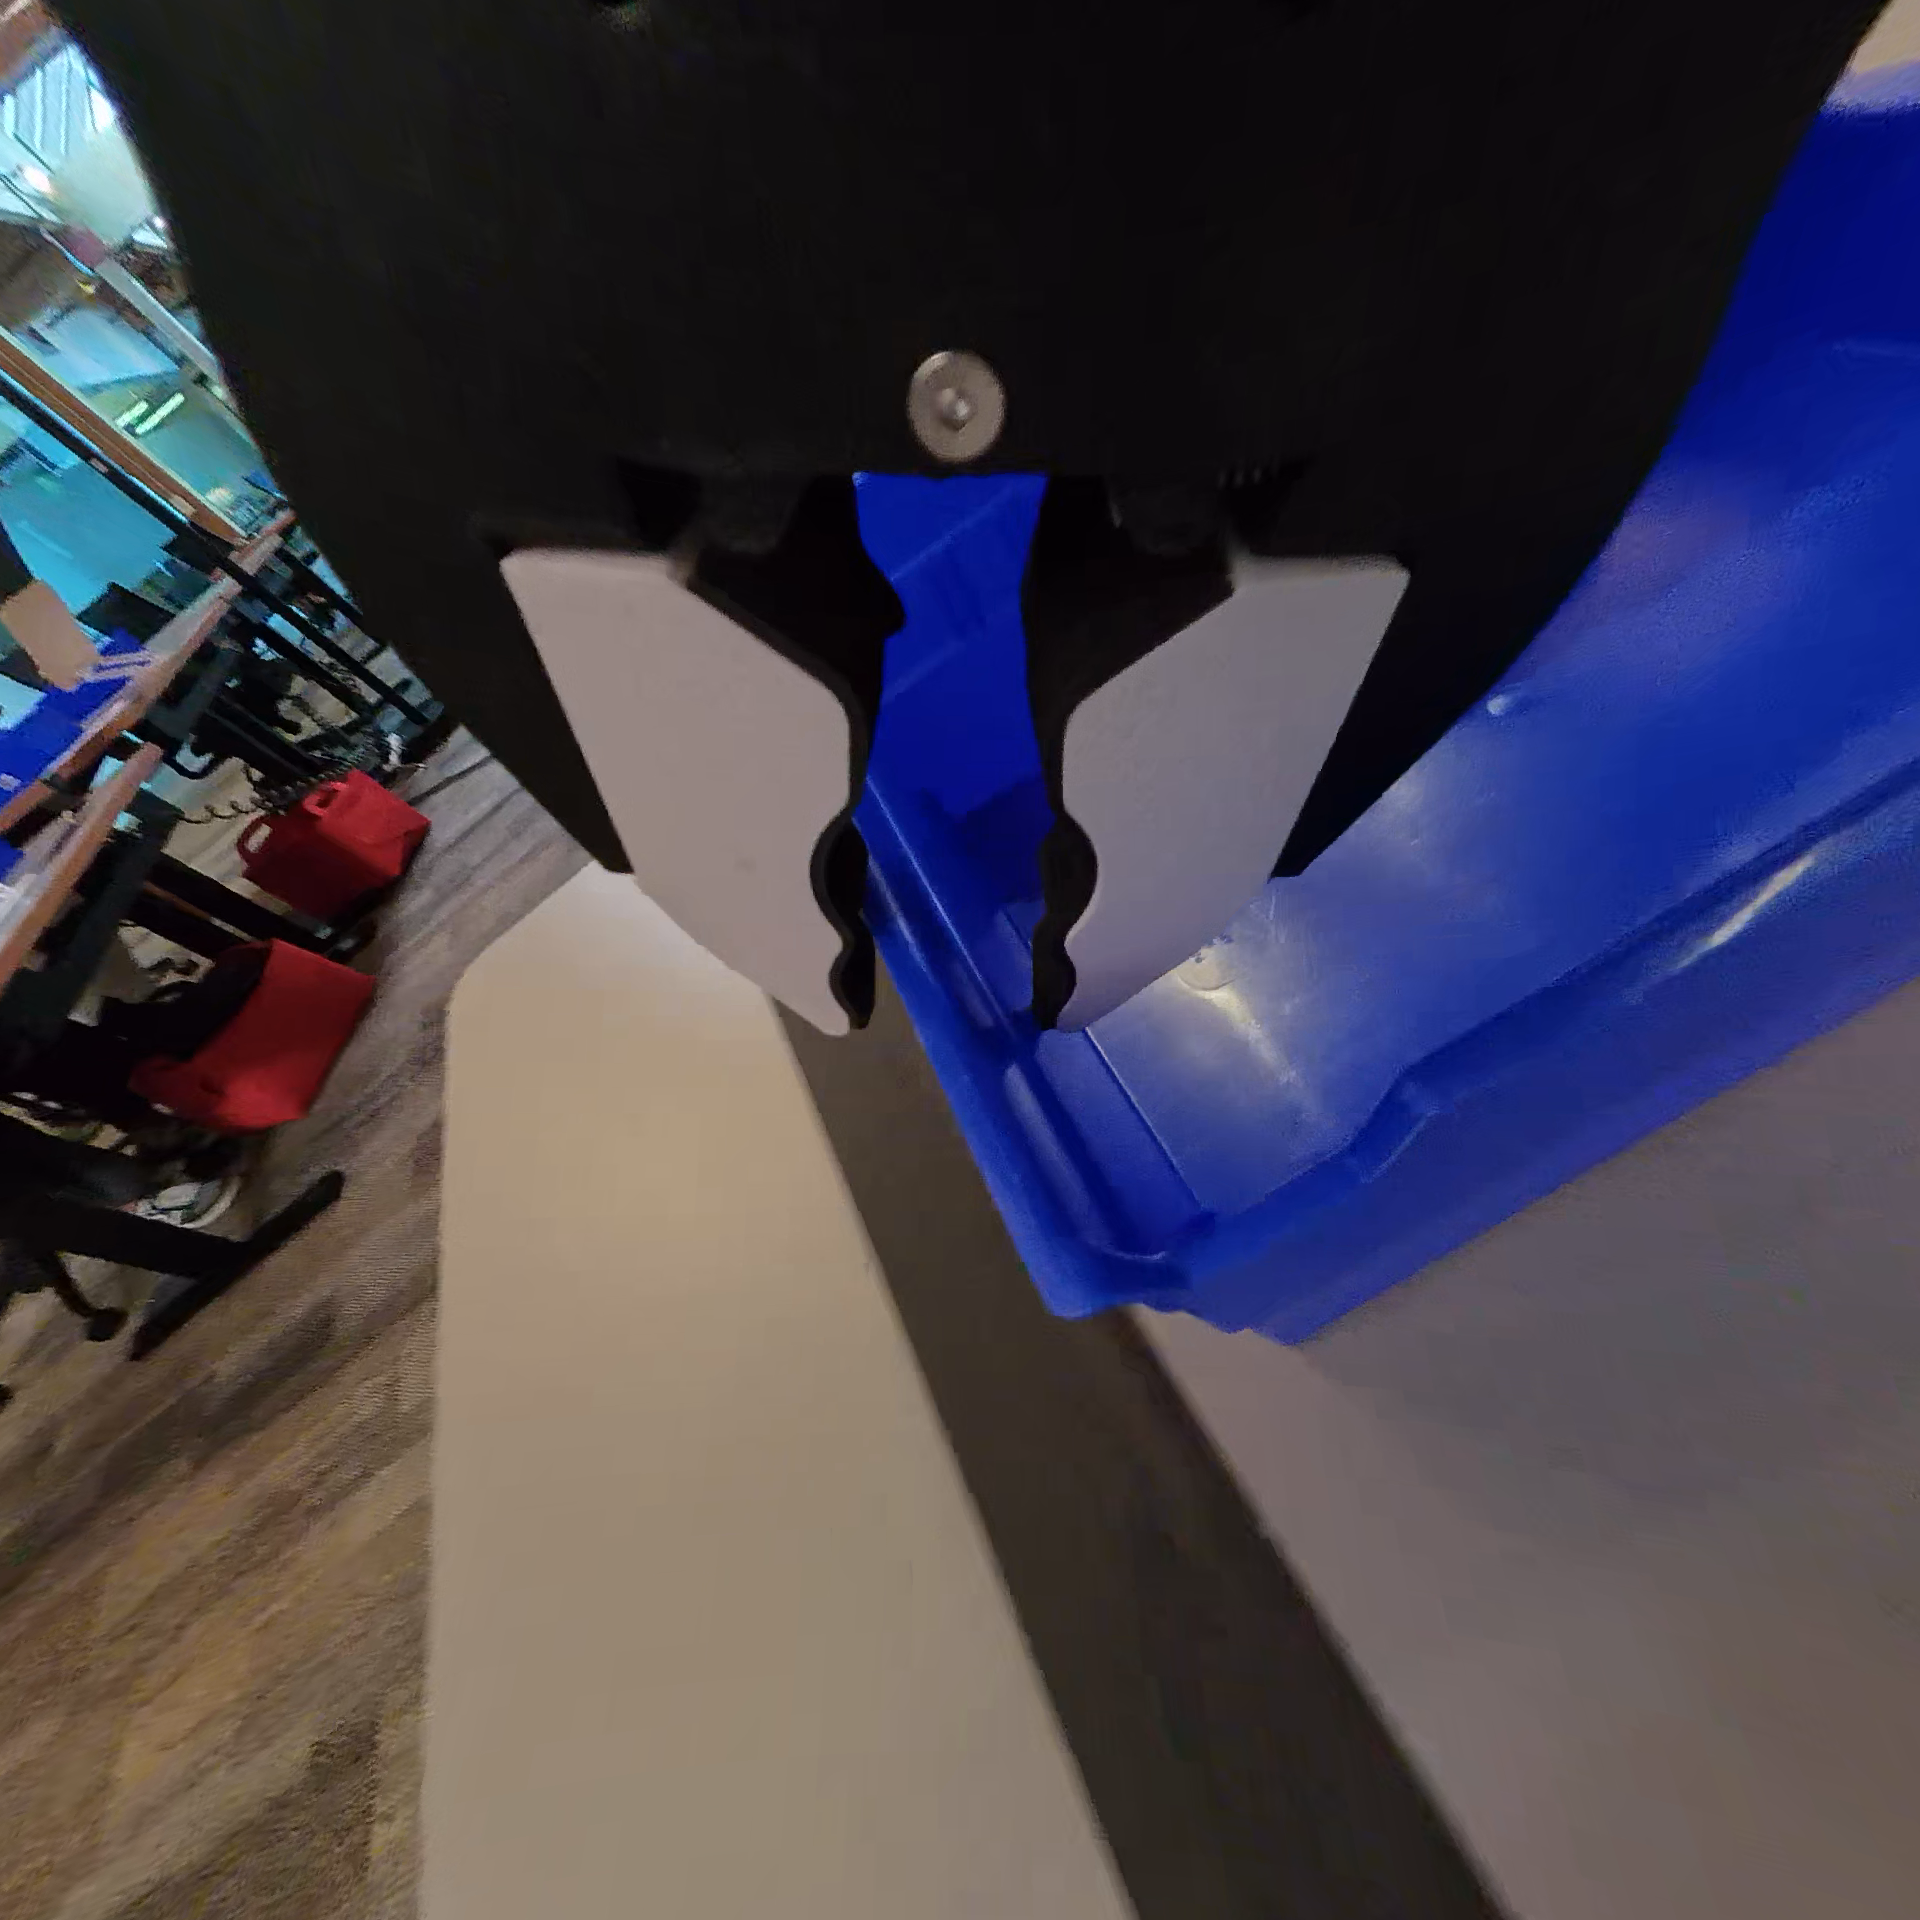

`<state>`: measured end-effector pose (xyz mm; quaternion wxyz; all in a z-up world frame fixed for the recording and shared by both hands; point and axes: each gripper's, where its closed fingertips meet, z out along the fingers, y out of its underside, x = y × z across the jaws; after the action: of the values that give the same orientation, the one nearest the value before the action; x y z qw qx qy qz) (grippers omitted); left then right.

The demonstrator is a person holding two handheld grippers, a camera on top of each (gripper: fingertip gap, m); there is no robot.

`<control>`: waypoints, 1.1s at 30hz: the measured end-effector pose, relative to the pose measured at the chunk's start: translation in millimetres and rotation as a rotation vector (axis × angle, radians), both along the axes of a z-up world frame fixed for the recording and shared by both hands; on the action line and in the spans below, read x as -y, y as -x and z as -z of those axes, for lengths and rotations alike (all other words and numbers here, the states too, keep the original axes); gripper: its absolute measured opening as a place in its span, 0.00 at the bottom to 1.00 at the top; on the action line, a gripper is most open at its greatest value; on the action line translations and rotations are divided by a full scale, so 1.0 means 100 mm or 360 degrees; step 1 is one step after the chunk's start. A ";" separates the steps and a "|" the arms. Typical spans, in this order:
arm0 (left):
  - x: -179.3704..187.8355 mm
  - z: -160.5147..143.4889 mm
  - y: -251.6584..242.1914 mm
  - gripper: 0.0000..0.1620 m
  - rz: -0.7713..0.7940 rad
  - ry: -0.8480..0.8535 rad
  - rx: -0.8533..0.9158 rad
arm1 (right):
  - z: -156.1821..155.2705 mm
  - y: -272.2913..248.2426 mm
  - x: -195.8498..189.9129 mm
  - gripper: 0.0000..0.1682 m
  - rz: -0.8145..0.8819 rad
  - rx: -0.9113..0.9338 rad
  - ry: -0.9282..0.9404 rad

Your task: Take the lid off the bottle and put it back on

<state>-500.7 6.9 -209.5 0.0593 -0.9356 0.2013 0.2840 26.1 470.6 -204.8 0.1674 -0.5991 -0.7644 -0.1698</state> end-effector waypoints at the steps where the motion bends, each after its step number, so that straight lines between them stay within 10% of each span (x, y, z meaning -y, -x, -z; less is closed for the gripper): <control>1: -0.05 0.00 0.04 0.25 0.0008 0.0001 -0.0010 | 0.00 0.08 -0.08 0.18 -0.0003 -0.0014 -0.0021; 23: -0.46 -0.03 0.33 0.34 -0.0008 -0.0039 -0.0155 | 0.00 0.56 -0.45 0.24 0.0005 -0.0090 -0.0169; 28: -0.32 -0.52 0.33 0.57 -0.0142 -0.0307 -0.0182 | -0.44 0.49 -0.26 0.32 0.0000 -0.0375 -0.0301; 33: 0.07 -1.25 -0.34 0.57 -0.0242 -0.0917 0.0071 | -1.18 0.34 0.56 0.31 -0.0090 -0.0850 -0.0307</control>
<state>-466.8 0.4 -84.7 0.3053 -0.8986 0.0404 0.3125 -7.9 414.5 -87.1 0.4238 -0.5825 -0.6898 -0.0730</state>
